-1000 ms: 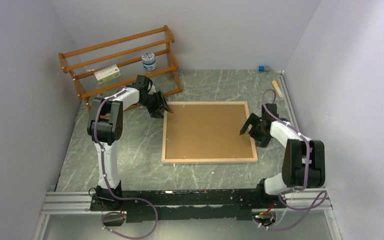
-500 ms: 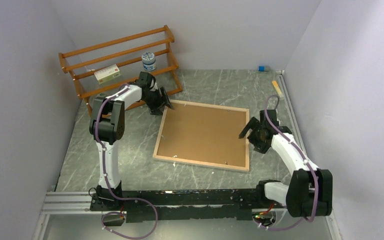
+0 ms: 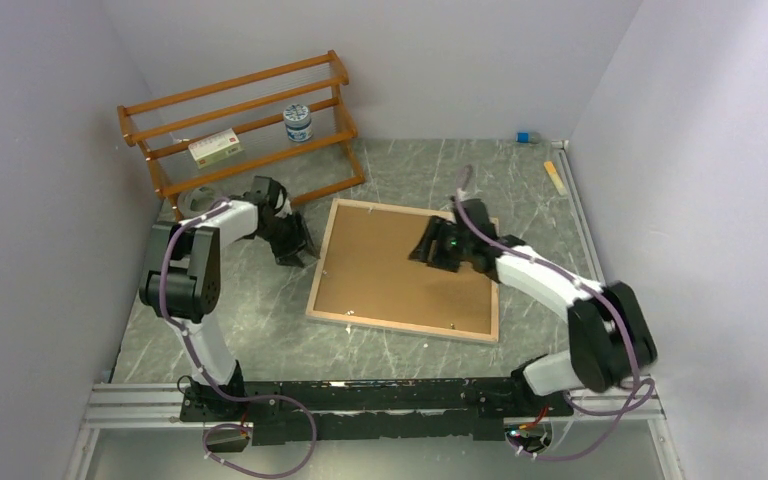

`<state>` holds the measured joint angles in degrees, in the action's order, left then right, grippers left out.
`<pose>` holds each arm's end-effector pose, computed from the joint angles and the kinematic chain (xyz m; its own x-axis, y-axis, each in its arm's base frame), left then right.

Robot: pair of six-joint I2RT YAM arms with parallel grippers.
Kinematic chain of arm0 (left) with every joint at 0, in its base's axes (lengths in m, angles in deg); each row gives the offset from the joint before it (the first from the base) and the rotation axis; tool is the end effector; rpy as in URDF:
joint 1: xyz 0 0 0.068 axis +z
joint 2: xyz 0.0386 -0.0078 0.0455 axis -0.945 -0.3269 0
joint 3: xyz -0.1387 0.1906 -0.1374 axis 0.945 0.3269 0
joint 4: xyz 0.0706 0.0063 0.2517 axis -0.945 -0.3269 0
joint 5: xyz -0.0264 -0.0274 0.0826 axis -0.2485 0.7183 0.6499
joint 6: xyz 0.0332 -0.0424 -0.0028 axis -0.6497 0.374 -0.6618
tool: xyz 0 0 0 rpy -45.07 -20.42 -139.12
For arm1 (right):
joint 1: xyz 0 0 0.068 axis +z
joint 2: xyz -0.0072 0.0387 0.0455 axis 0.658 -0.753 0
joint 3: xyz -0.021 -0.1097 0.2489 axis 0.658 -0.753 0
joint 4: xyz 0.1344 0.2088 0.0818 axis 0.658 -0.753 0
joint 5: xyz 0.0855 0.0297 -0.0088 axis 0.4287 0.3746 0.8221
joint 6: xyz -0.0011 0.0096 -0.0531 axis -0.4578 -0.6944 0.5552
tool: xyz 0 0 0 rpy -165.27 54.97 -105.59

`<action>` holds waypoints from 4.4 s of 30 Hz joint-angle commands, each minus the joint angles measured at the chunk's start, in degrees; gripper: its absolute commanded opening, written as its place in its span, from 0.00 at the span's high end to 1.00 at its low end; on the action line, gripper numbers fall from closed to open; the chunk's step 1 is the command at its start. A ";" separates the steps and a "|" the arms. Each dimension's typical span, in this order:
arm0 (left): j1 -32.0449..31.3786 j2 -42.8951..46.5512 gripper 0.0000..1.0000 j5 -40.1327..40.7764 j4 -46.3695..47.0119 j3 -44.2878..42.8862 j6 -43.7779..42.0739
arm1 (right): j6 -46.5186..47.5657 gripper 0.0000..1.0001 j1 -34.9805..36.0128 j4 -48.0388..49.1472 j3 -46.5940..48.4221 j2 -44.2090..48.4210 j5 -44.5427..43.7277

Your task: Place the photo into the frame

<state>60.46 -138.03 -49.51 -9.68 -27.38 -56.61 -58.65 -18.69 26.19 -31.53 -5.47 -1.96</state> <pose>0.3523 -0.0774 0.1602 -0.9402 -0.3216 -0.1123 -0.2413 0.8614 -0.4470 0.2491 0.1103 0.2136 -0.8247 0.3396 -0.4523 0.0403 0.8330 0.5518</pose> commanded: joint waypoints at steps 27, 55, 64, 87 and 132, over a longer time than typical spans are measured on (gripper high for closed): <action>6.87 2.47 0.60 -21.12 12.24 10.60 2.37 | -3.71 0.69 21.66 22.01 32.11 -44.49 14.01; 5.86 -6.19 0.66 -20.76 5.58 6.83 -1.48 | -1.24 0.93 22.60 21.05 26.62 -44.42 14.21; 5.54 -7.32 0.66 -16.42 2.52 5.93 -1.95 | 5.92 1.00 23.82 11.06 29.33 -44.99 5.08; 5.54 -8.02 0.67 -11.45 -0.43 4.81 -1.87 | 32.45 0.98 37.63 -5.51 38.62 -47.39 -24.43; 4.22 -10.52 0.73 -16.60 0.72 3.54 -1.97 | 9.80 0.80 22.15 15.74 29.81 -38.55 10.54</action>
<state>66.43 -146.10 -75.08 -8.26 -24.60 -57.20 -48.25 5.31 40.20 0.01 -49.06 9.82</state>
